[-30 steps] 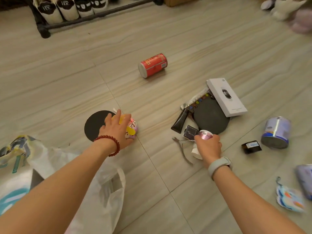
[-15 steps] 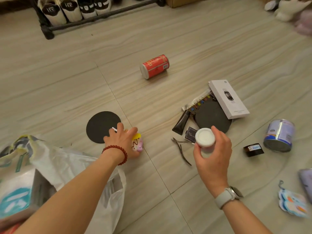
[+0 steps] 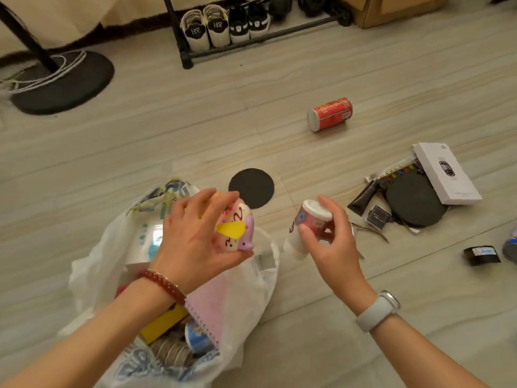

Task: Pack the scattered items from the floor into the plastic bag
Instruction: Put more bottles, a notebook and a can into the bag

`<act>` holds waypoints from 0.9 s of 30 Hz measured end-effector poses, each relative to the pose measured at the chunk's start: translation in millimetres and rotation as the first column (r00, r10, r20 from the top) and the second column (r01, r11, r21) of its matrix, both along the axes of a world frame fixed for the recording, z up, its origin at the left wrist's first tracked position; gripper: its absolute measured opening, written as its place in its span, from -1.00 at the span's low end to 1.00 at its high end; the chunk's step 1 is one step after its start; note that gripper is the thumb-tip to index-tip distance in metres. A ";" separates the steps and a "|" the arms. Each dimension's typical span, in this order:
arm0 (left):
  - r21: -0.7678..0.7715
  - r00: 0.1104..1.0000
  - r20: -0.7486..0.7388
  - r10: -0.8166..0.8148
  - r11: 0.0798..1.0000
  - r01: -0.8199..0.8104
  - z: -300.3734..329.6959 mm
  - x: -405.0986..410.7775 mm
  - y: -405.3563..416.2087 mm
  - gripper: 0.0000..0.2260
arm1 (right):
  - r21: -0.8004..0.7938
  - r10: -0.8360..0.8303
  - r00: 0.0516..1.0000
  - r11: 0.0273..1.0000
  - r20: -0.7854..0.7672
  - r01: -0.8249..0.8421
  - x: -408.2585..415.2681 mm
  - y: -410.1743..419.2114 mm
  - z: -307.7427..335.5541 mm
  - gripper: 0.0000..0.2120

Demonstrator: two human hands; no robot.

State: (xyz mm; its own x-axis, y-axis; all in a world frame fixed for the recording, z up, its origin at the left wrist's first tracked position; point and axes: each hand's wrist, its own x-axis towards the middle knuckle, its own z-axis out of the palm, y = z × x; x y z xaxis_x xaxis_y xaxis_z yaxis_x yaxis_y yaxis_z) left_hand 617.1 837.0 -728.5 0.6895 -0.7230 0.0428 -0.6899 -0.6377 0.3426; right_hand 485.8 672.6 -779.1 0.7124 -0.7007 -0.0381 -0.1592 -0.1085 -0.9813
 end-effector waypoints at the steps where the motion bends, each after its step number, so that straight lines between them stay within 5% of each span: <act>1: 0.024 0.999 -0.017 0.032 0.999 -0.032 -3.9 -3.1 21.3 -0.30 | 0.027 0.051 0.999 0.998 0.015 -0.051 5.2 10.4 4.7 -0.56; 6: 0.172 0.994 0.048 0.093 0.980 -0.100 -35.4 -30.1 101.3 -0.30 | 0.031 0.320 0.947 0.947 0.008 -0.321 22.0 54.3 23.7 -0.63; 11: 0.355 0.983 0.178 -0.051 0.935 -0.016 -57.8 -38.7 123.1 -0.28 | -0.192 0.528 0.826 0.806 -0.198 -0.560 35.5 81.9 33.5 -0.60; 15: 0.298 0.982 0.186 -0.046 0.955 -0.012 -60.2 -36.7 125.5 -0.37 | -0.342 0.605 0.742 0.659 -0.289 -0.670 49.0 100.7 45.0 -0.52; 20: 0.264 0.986 0.164 -0.027 0.964 -0.017 -67.5 -49.8 127.0 -0.65 | -0.388 0.556 0.722 0.610 -0.410 -0.691 87.6 119.2 55.1 -0.49; 23: 0.245 0.977 0.211 0.043 0.965 -0.096 -73.8 -51.7 136.1 -0.75 | -0.488 0.455 0.682 0.480 -0.573 -0.730 104.7 122.1 46.2 -0.56; 27: 0.213 0.960 0.249 0.125 0.960 -0.180 -65.9 -49.6 138.5 -0.89 | -0.658 0.406 0.698 0.260 -0.590 -0.707 99.8 122.4 24.6 -0.65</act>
State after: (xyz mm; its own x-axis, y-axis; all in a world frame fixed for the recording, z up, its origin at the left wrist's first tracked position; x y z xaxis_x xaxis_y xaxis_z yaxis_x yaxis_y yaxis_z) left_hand 567.5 975.5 -794.4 0.7832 -0.6190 0.0585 -0.6207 -0.7839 0.0163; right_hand 585.6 794.9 -754.5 0.9970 0.0740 0.0226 0.0773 -0.9525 -0.2946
